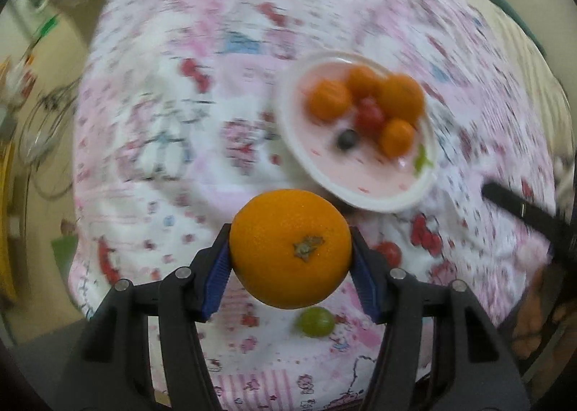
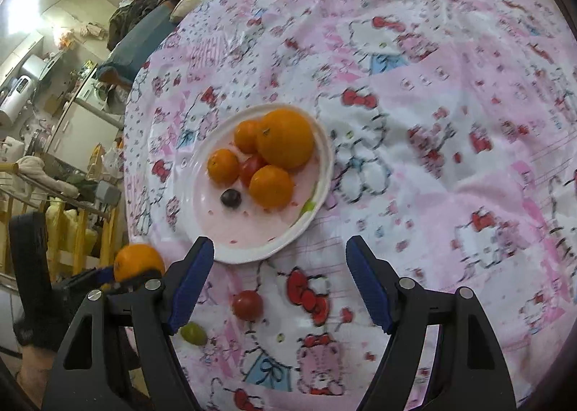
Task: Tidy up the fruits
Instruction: 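Grasp the large orange with the left tool and lift it, then carry the orange to the plate with the left tool while the right tool grasps a dark grape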
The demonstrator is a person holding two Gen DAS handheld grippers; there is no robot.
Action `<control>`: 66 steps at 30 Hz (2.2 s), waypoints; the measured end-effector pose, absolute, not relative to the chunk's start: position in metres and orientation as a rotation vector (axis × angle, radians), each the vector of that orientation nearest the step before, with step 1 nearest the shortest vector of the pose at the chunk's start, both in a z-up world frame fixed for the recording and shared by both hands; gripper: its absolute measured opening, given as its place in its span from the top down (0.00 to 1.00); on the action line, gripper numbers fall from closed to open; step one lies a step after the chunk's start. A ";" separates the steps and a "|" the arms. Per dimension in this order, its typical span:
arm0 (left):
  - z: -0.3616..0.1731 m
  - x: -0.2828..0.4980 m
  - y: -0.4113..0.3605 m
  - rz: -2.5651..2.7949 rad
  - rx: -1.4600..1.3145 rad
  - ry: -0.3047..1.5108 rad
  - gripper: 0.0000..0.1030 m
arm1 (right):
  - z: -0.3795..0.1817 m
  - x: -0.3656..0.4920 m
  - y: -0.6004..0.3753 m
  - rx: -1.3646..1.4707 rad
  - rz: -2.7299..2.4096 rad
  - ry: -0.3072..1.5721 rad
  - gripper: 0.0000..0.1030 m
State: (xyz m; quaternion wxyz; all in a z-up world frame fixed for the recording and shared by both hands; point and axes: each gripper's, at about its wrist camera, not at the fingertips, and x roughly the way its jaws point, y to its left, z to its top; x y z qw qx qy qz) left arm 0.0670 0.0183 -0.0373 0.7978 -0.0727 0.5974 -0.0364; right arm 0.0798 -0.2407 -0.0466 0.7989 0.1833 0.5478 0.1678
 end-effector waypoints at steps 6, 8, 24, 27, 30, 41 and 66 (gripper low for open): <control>-0.034 0.069 0.059 0.053 -0.289 1.248 0.45 | -0.080 0.081 -0.196 0.371 0.452 1.311 0.33; -0.032 0.070 0.067 0.075 -0.318 1.238 0.45 | -0.087 0.081 -0.180 0.353 0.477 1.327 0.45; -0.028 0.077 0.068 0.067 -0.346 1.226 0.45 | -0.116 0.088 -0.115 0.236 0.408 1.243 0.65; -0.029 0.078 0.067 0.065 -0.347 1.228 0.45 | -0.118 0.088 -0.108 0.179 0.380 1.234 0.81; -0.029 0.079 0.067 0.068 -0.348 1.227 0.45 | -0.116 0.087 -0.107 0.171 0.392 1.232 0.81; -0.021 0.081 0.062 0.046 -0.340 1.197 0.45 | -0.087 0.062 -0.131 0.227 0.450 1.239 0.81; -0.034 0.132 -0.001 -0.114 -0.222 1.194 0.45 | -0.016 0.139 -0.263 0.389 0.391 1.049 0.81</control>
